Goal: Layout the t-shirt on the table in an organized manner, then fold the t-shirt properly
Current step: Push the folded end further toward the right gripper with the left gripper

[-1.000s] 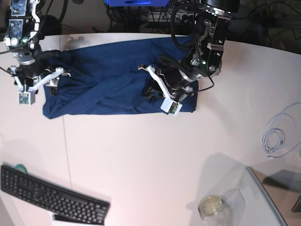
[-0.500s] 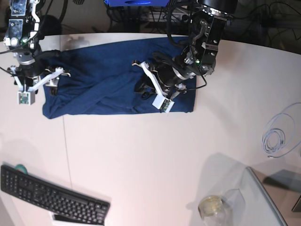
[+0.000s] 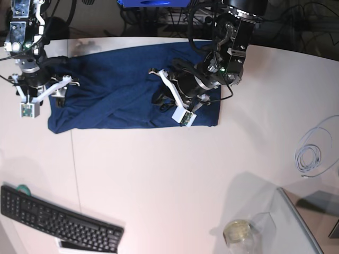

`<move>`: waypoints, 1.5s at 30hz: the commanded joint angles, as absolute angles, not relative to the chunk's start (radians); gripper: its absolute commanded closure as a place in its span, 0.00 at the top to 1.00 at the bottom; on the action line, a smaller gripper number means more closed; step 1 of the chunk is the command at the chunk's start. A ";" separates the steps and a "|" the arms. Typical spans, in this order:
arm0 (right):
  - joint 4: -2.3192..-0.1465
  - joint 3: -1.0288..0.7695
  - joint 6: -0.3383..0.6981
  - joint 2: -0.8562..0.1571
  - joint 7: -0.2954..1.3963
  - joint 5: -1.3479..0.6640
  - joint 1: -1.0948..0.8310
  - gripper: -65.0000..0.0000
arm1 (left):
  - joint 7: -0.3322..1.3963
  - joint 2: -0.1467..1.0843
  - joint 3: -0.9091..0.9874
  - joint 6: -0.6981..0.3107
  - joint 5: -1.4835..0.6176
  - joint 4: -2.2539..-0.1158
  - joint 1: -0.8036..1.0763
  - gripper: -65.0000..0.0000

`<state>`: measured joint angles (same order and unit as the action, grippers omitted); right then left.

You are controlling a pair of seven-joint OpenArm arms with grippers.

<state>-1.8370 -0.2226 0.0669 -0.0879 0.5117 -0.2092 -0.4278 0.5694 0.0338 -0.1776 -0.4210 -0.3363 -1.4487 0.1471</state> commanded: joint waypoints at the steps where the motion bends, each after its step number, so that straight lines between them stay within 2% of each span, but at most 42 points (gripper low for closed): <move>1: -1.851 -0.226 0.067 -0.094 0.487 -0.214 -0.426 0.54 | 0.550 0.028 -0.177 -0.429 -0.346 -1.463 0.134 0.00; 5: -1.851 -0.226 0.067 -0.094 0.487 -0.214 -0.426 0.54 | 0.550 0.028 -0.177 -0.429 -0.346 -1.463 0.134 0.00; 6: -1.851 -0.226 0.067 -0.094 0.487 -0.214 -0.426 0.54 | 0.550 0.028 -0.177 -0.429 -0.346 -1.463 0.134 0.03; 9: -1.851 -0.226 0.067 -0.094 0.487 -0.214 -0.426 0.54 | 0.550 0.028 -0.179 -0.429 -0.346 -1.463 0.127 0.24; 11: -1.851 -0.226 0.067 -0.094 0.487 -0.214 -0.427 0.54 | 0.550 0.028 -0.200 -0.429 -0.351 -1.461 0.113 0.34; 15: -1.851 -0.226 0.067 -0.094 0.487 -0.214 -0.427 0.54 | 0.550 0.028 -0.254 -0.429 -0.346 -1.460 0.099 0.41; 20: -1.851 -0.225 0.067 -0.094 0.487 -0.214 -0.427 0.54 | 0.550 0.022 -0.318 -0.429 -0.355 -1.411 0.061 0.41; 25: -1.851 -0.226 0.067 -0.094 0.487 -0.214 -0.427 0.54 | 0.550 -0.038 -0.343 -0.429 -0.354 -1.391 0.038 0.40; 29: -1.851 -0.226 0.067 -0.094 0.487 -0.214 -0.427 0.54 | 0.575 -0.076 -0.343 -0.429 -0.351 -1.403 0.036 0.40; 33: -1.851 -0.226 0.067 -0.094 0.487 -0.214 -0.427 0.54 | 0.654 -0.059 -0.331 -0.427 -0.346 -1.504 0.050 0.40; 34: -1.851 -0.226 0.067 -0.094 0.487 -0.214 -0.427 0.54 | 0.657 -0.028 -0.312 -0.414 -0.346 -1.552 0.071 0.38; 35: -1.851 -0.226 0.067 -0.094 0.487 -0.214 -0.427 0.54 | 0.657 0.002 -0.283 -0.371 -0.346 -1.604 0.096 0.32; 37: -1.851 -0.226 0.067 -0.094 0.487 -0.214 -0.427 0.54 | 0.659 0.051 -0.220 -0.265 -0.346 -1.695 0.142 0.05; 38: -1.850 -0.226 0.067 -0.094 0.487 -0.214 -0.427 0.54 | 0.659 0.076 -0.197 -0.228 -0.346 -1.721 0.159 0.00; 42: -1.833 -0.223 0.067 -0.094 0.487 -0.214 -0.420 0.54 | 0.659 0.130 -0.177 -0.160 -0.344 -1.718 0.179 0.00; 45: -1.831 -0.219 0.067 -0.094 0.487 -0.214 -0.420 0.54 | 0.654 0.145 -0.180 -0.148 -0.344 -1.659 0.180 0.00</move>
